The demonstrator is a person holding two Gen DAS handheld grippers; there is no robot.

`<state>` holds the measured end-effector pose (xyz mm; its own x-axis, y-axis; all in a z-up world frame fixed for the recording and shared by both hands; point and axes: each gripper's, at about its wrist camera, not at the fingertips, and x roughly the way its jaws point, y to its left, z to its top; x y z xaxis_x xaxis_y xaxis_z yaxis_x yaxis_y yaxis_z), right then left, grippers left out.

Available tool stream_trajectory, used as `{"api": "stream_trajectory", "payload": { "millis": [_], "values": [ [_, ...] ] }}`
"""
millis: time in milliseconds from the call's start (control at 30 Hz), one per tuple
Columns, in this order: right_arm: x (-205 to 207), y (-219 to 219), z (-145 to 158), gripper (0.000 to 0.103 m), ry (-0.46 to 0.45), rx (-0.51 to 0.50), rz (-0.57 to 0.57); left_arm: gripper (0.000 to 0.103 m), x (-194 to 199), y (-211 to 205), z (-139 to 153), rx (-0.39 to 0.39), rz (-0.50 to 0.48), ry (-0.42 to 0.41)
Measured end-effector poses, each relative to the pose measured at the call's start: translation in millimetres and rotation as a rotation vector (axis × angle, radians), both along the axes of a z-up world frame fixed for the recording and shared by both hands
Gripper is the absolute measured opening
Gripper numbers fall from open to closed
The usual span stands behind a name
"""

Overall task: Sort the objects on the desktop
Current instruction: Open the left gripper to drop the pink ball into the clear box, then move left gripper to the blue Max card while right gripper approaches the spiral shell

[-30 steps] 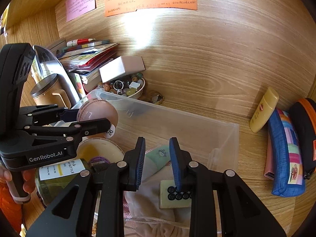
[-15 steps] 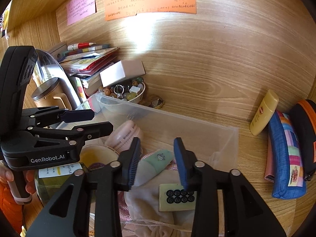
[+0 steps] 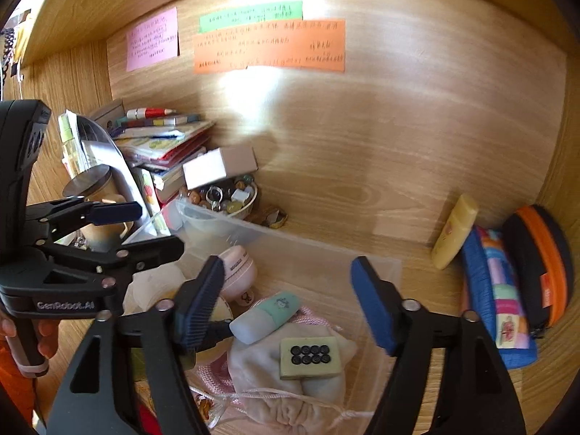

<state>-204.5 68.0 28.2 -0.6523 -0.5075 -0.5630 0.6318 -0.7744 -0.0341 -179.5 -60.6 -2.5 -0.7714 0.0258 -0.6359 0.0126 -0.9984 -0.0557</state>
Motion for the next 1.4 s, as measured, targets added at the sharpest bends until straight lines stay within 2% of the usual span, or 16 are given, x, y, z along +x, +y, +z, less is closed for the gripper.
{"api": "stream_trajectory", "payload": {
  "millis": [67,167,233,333,633,700,867,1033,1200,1400],
  "values": [
    [5.2,1.6,6.0,0.080,0.024,-0.002,-0.004,0.090,6.4,1.7,4.3,-0.015,0.011,0.011],
    [12.9,4.0,12.3,0.082,0.042,0.004,-0.008,0.092,15.8,2.8,9.1,-0.029,0.016,0.023],
    [17.1,5.7,14.1,0.090,0.041,0.007,-0.010,0.093,22.2,4.2,11.3,-0.043,0.022,0.028],
    [26.4,11.4,16.6,0.097,0.037,-0.002,-0.012,0.095,31.6,5.3,12.9,-0.054,0.031,0.036],
    [64.8,25.5,19.8,0.100,0.066,-0.001,-0.016,0.096,67.1,0.3,11.4,-0.064,0.055,0.028],
    [74.7,25.9,17.7,0.103,0.065,0.003,-0.001,0.098,77.5,-2.8,10.1,-0.066,0.064,0.029],
    [99.3,22.9,9.6,0.103,0.078,0.039,0.019,0.098,98.3,-11.7,4.1,-0.069,0.088,0.023],
    [114.3,22.6,-0.1,0.103,0.069,0.053,0.029,0.099,112.7,-21.0,-8.1,-0.056,0.102,-0.011],
    [131.1,19.5,-11.2,0.103,0.097,0.087,0.036,0.099,123.5,-24.0,-19.9,-0.046,0.100,-0.038],
    [136.5,20.1,-27.5,0.103,0.053,0.108,0.032,0.099,135.8,-20.9,-39.5,-0.050,0.088,-0.093]
  ]
}}
